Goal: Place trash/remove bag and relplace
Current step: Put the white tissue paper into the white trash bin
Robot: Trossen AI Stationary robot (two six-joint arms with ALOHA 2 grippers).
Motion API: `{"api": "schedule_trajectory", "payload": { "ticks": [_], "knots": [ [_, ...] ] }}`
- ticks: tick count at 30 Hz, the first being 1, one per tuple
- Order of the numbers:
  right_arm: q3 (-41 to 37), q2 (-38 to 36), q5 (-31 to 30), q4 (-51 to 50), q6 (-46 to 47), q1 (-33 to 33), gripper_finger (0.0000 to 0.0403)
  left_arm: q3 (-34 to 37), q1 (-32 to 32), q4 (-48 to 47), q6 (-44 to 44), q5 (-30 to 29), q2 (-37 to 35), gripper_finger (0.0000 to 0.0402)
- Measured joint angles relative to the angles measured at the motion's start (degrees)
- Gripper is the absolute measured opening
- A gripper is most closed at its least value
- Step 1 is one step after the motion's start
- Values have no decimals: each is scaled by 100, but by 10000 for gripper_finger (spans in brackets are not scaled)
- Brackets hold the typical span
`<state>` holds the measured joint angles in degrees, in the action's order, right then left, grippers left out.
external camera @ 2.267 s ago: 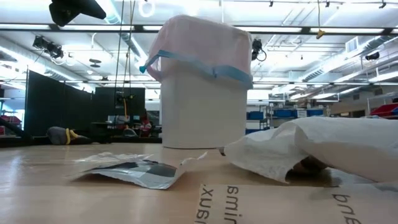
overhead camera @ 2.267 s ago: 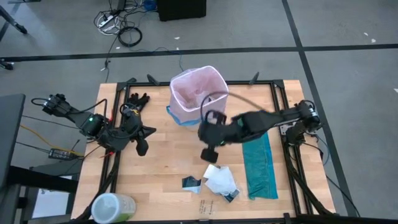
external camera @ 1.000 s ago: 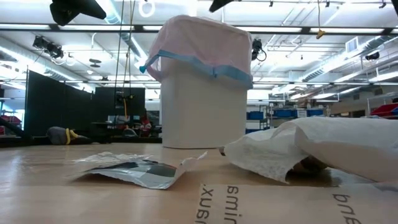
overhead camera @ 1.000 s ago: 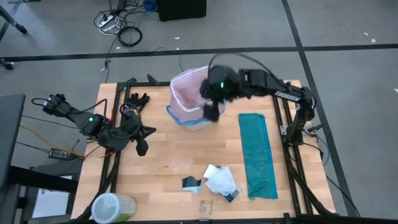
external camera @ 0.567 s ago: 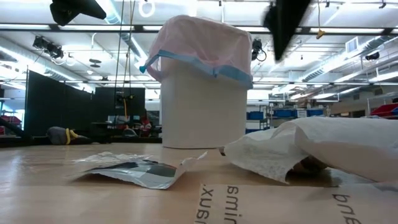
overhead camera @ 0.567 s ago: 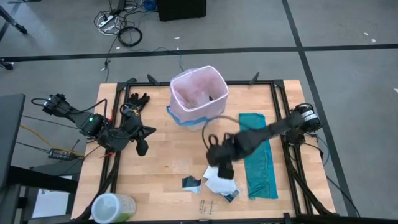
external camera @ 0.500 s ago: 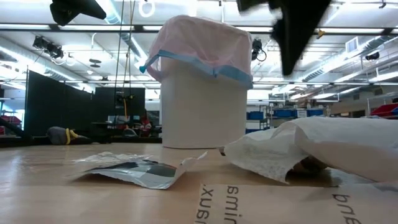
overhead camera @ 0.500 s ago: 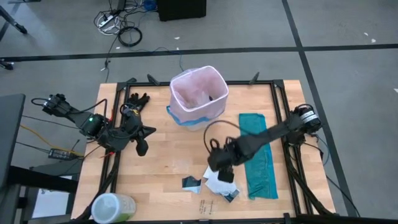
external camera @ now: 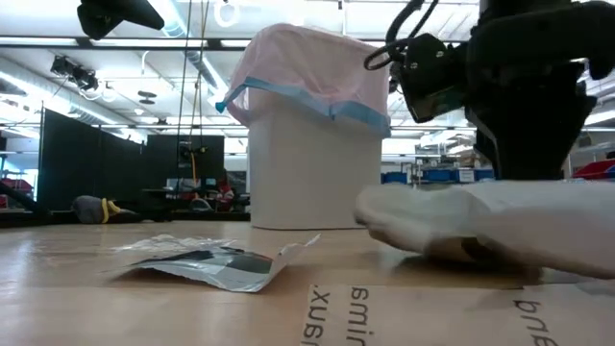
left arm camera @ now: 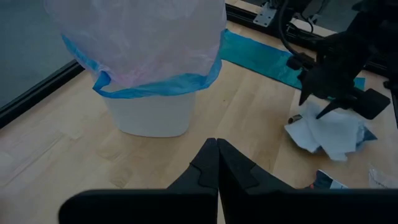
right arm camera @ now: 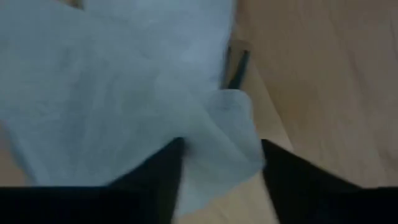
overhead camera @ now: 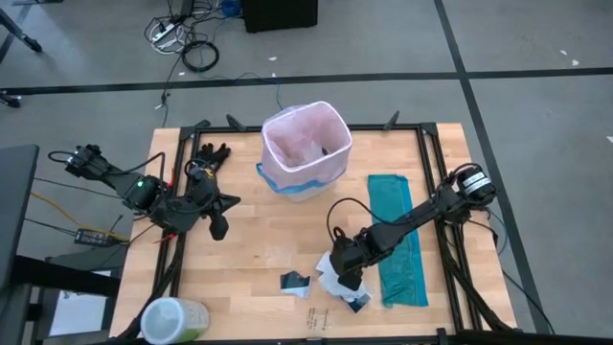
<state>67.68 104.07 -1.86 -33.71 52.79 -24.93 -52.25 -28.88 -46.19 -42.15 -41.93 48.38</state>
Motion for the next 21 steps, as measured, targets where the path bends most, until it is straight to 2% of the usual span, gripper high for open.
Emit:
{"api": "schedule_trajectory", "payload": {
  "ticks": [3, 4, 5, 9, 14, 21],
  "knots": [
    [119, -22, 15, -77, -160, 0, 55, -1, 1, 0, -2, -2, 2, 4],
    [181, -28, 22, -87, -268, 0, 28, 0, 0, 0, 1, -3, 0, 4],
    [244, -28, 20, -90, -309, 0, 19, 0, 0, 0, 5, -4, 0, 4],
    [596, -27, 13, -397, -395, 62, 3, -2, 2, -2, 9, -17, 2, 4],
    [1555, -26, -228, -1321, -913, 120, 1, 0, 0, 0, 7, -17, 2, 4],
    [3575, -26, -1229, -2826, -1795, 312, 0, 0, 0, 0, 0, -17, 0, 4]
  ]
}}
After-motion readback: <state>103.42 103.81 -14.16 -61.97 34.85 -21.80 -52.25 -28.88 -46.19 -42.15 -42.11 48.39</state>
